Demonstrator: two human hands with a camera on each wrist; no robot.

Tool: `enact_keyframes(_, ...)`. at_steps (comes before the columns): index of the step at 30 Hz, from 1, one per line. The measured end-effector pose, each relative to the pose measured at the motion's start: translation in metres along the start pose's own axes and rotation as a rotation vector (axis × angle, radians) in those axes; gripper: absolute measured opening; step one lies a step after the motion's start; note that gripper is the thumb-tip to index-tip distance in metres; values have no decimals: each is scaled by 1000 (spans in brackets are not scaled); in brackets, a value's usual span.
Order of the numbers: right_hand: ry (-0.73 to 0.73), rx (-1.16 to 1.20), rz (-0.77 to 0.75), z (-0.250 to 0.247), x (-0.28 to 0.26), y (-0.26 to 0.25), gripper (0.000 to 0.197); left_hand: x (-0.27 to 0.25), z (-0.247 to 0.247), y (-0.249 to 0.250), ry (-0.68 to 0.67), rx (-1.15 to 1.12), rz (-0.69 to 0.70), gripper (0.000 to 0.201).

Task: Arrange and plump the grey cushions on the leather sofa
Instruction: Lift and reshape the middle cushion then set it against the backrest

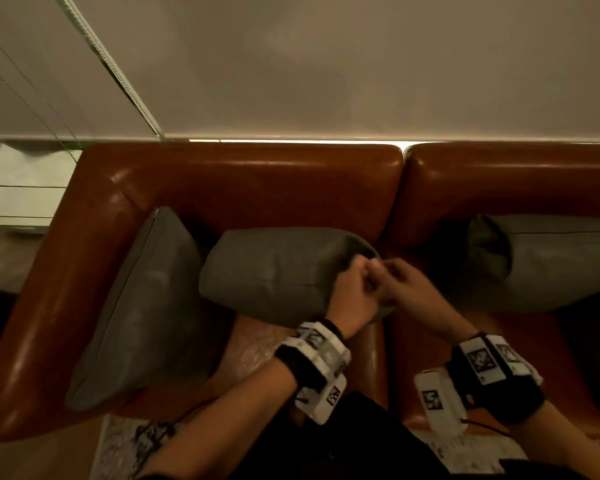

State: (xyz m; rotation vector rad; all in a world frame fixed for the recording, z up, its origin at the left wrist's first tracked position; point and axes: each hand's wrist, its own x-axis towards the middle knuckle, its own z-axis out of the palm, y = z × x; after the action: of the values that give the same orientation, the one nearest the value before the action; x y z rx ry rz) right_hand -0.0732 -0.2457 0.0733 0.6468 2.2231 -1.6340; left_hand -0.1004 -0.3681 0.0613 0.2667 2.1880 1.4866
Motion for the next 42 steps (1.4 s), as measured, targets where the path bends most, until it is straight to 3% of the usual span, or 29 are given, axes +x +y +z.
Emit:
enact_keyframes(2,81,35,104,20,14,14,39,-2,15,-14,-145,81,-55,39)
enact_keyframes(4,201,0,118,26,28,42,13,-4,17,-35,-308,200,-76,45)
enact_keyframes(5,223,-96,103,26,33,59,8,-9,17,-44,-428,288,-72,43)
enact_keyframes(7,233,-256,66,26,34,85,20,-20,13,-58,-642,364,-24,42)
enact_keyframes(8,231,-287,44,25,31,92,22,-26,2,-59,-639,332,1,41)
enact_keyframes(9,233,-302,26,22,29,97,23,-29,-13,-62,-538,287,29,37)
enact_keyframes(11,278,-285,39,11,29,99,20,-23,-50,-82,-44,295,114,31)
enact_keyframes(12,313,-251,57,5,30,101,19,-19,-71,-94,212,385,93,32)
enact_keyframes(13,354,-216,71,1,31,102,16,-17,-92,-108,400,510,-14,30)
enact_keyframes(14,400,-190,75,0,32,102,13,-16,-109,-120,483,612,-160,27)
enact_keyframes(16,462,-174,36,4,39,95,11,-12,-135,-133,409,693,-314,24)
enact_keyframes(18,467,-214,-23,12,45,84,12,-3,-153,-139,338,664,-250,25)
enact_keyframes(22,377,-427,-150,21,43,80,10,18,-171,-137,335,639,-161,30)
enact_keyframes(26,206,-702,62,26,31,92,47,29,-167,-128,226,829,-268,32)
enact_keyframes(29,225,-747,48,29,29,94,36,28,-164,-131,170,897,-231,24)
enact_keyframes(32,144,-718,-69,18,31,97,21,19,-171,-141,334,638,-199,16)
enact_keyframes(33,135,-659,-125,9,31,99,17,15,-176,-144,402,485,-212,16)
enact_keyframes(35,254,-545,-207,-19,31,108,11,9,-189,-143,476,24,-321,23)
enact_keyframes(37,405,-407,-224,-49,30,112,8,2,-197,-138,393,-446,-440,22)
enact_keyframes(38,424,-315,-196,-58,30,111,7,0,-198,-135,310,-559,-467,18)
enact_keyframes(40,452,-207,-100,-64,35,112,8,-3,-191,-127,163,-599,-498,19)
enact_keyframes(42,543,-145,51,-57,43,118,14,-2,-175,-124,149,-518,-532,18)
